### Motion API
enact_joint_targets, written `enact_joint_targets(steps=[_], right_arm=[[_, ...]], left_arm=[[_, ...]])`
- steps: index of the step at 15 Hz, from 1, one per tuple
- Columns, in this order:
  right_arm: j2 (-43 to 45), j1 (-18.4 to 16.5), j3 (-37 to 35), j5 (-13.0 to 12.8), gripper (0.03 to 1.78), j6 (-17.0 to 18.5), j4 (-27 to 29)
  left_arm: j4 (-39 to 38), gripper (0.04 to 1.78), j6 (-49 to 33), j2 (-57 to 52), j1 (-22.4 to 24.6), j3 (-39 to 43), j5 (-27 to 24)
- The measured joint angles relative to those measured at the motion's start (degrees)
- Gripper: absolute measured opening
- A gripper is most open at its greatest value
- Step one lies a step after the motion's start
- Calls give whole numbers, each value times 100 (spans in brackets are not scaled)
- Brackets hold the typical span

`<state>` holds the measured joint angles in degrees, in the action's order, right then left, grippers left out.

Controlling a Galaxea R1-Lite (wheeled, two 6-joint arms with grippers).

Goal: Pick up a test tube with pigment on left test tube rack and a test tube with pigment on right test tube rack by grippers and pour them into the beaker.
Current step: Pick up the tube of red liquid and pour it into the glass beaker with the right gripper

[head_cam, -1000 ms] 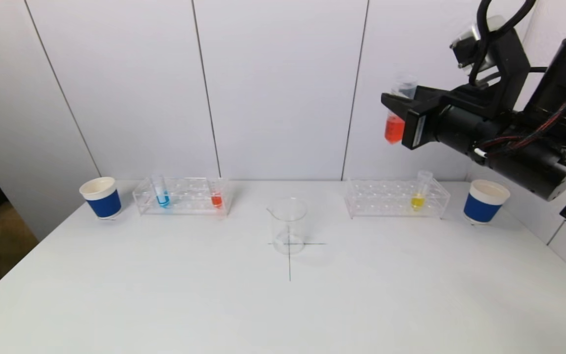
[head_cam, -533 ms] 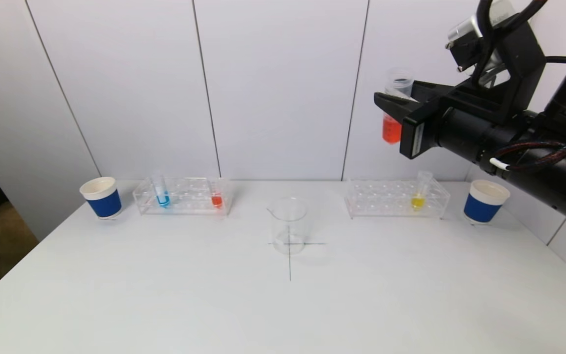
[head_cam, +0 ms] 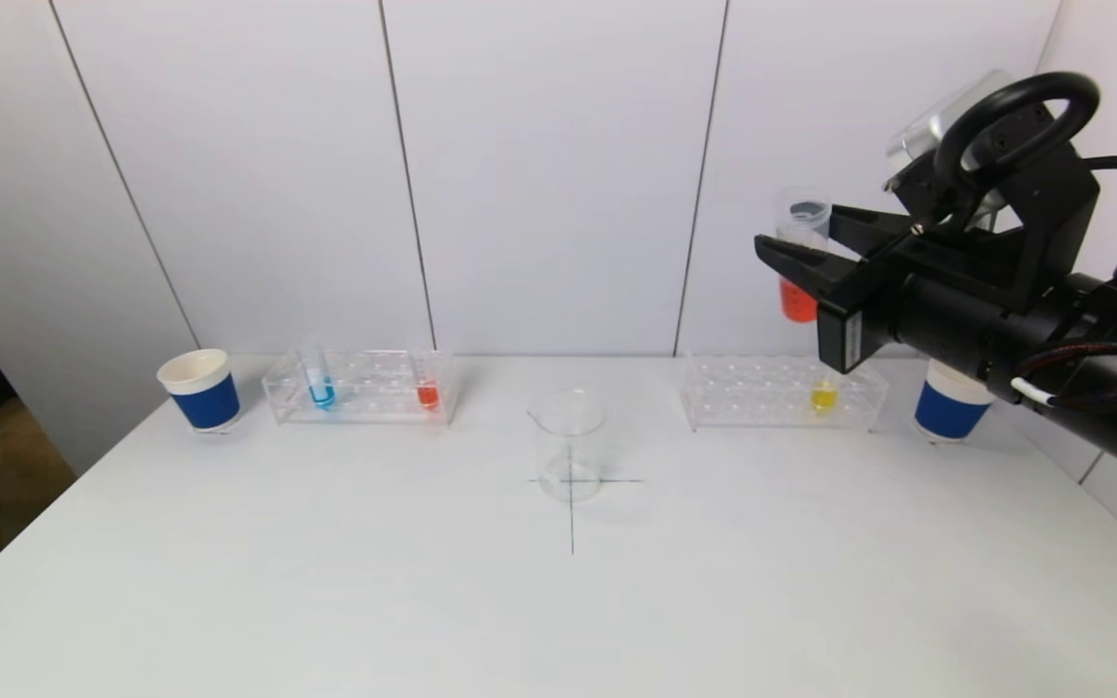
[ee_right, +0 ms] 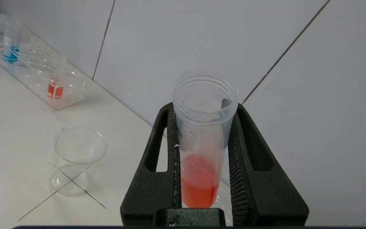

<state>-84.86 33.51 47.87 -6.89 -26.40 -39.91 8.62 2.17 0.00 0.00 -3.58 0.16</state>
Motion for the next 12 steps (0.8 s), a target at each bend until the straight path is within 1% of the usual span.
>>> enact_joint_targets(steps=[3, 5, 8, 9, 12], right_arm=[[32, -80, -33, 24, 48, -29, 74], [66, -102, -88, 24, 48, -33, 299], [79, -121, -113, 39, 48, -41, 334], [77, -127, -140, 39, 48, -68, 343], [52, -127, -149, 48, 48, -319, 343]], left_arm=[[0, 176, 0, 0, 0, -2, -6], [2, 176, 2, 0, 2, -2, -5], [0, 176, 0, 0, 2, -2, -6], [0, 176, 0, 0, 0, -2, -9], [0, 176, 2, 0, 0, -2, -6]])
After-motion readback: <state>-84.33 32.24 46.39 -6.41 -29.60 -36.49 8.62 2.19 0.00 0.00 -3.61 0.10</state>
